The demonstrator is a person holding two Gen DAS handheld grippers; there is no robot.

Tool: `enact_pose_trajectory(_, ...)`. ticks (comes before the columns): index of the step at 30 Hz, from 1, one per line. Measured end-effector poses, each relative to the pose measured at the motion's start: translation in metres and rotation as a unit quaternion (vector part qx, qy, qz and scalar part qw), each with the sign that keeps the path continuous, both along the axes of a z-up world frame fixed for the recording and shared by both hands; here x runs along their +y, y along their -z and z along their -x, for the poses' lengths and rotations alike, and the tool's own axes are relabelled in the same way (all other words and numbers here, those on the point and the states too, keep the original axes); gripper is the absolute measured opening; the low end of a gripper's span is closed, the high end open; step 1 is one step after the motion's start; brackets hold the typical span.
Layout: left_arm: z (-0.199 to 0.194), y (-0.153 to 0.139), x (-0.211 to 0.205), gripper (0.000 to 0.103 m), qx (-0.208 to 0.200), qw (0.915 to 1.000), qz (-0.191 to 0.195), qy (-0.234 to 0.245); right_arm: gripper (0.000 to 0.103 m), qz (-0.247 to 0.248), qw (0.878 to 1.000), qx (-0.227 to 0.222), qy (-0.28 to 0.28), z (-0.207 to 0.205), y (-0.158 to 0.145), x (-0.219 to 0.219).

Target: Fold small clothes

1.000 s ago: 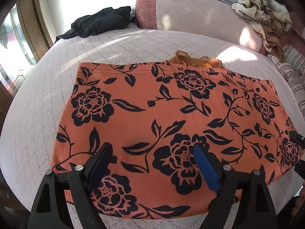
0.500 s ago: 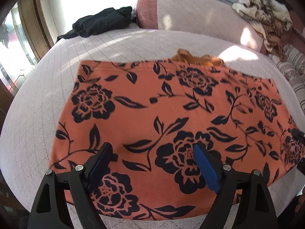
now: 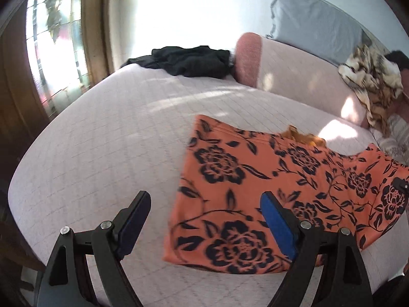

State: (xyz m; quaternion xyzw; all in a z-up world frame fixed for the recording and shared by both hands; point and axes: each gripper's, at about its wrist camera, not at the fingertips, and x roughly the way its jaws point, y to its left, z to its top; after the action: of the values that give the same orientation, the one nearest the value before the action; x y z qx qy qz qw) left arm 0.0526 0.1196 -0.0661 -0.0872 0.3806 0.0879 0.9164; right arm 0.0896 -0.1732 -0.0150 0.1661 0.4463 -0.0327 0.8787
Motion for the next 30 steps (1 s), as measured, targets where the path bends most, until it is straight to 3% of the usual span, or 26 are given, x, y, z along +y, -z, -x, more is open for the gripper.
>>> enact_pose_trajectory(3,0.023,0.002,0.053,0.088,-0.022,0.9947,0.013,-0.1,0.012,0.047,0.995,-0.035,-0.083,-0.011,-0.032,0.079)
enact_pose_trajectory(6,0.034,0.012,0.092,0.088,-0.028,0.9852,0.035,-0.165,0.011,0.069,0.983,-0.041,-0.166,-0.013,-0.036,0.165)
enact_pose_trajectory(8,0.036,0.021,0.107,0.088,-0.023,0.9814,0.046,-0.185,0.011,0.071,0.974,-0.026,-0.214,-0.009,-0.018,0.218)
enact_pose_trajectory(11,0.032,0.032,0.117,0.088,-0.001,0.9801,0.064,-0.188,0.011,0.095,0.953,0.038,-0.284,-0.006,0.041,0.281)
enact_pose_trajectory(13,0.032,0.032,0.118,0.088,-0.003,0.9813,0.066,-0.18,0.011,0.079,0.947,0.098,-0.295,-0.008,0.082,0.294)
enact_pose_trajectory(14,0.033,0.031,0.117,0.088,-0.007,0.9818,0.065,-0.178,0.011,0.084,0.95,0.086,-0.289,-0.006,0.082,0.294)
enact_pose_trajectory(17,0.034,0.029,0.121,0.088,-0.011,0.9806,0.078,-0.18,0.01,0.071,0.953,0.065,-0.287,-0.009,0.058,0.289)
enact_pose_trajectory(22,0.038,0.026,0.124,0.088,-0.018,0.9784,0.096,-0.182,0.01,0.043,0.964,-0.018,-0.263,-0.013,-0.008,0.285)
enact_pose_trajectory(24,0.039,0.026,0.125,0.088,-0.018,0.9781,0.097,-0.183,0.01,0.03,0.963,-0.034,-0.267,-0.004,-0.015,0.287)
enact_pose_trajectory(26,0.04,0.027,0.126,0.088,-0.018,0.9773,0.099,-0.187,0.01,0.029,0.958,-0.016,-0.285,0.007,0.003,0.294)
enact_pose_trajectory(30,0.037,0.028,0.119,0.088,-0.012,0.9808,0.091,-0.172,0.012,0.036,0.95,0.082,-0.299,0.014,0.076,0.297)
